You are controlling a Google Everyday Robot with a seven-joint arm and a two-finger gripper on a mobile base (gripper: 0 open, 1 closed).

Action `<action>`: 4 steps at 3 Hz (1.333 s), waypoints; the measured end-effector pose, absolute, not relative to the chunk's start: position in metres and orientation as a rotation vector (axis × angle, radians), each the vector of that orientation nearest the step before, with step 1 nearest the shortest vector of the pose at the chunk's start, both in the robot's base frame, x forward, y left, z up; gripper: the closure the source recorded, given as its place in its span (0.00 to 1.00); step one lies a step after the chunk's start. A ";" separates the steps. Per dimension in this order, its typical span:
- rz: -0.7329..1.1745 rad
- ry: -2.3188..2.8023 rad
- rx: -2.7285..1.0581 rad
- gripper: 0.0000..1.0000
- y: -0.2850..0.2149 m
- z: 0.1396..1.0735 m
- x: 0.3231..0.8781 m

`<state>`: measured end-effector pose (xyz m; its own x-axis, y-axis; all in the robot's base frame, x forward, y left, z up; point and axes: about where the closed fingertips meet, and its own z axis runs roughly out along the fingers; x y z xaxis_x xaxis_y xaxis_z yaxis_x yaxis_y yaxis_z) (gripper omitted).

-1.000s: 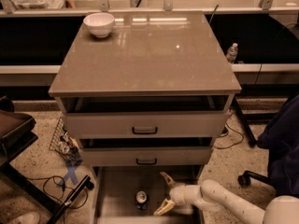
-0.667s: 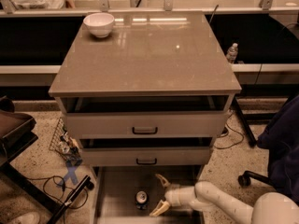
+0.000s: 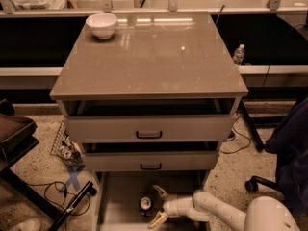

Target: Pick pepsi can from bottom drawer and place on counter

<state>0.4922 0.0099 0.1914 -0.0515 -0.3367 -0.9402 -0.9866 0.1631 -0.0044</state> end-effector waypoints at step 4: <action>0.984 1.488 -1.363 0.62 0.054 0.180 0.496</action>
Offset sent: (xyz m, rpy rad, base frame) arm 0.0094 0.0451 -0.0128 0.0233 -0.0092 0.0822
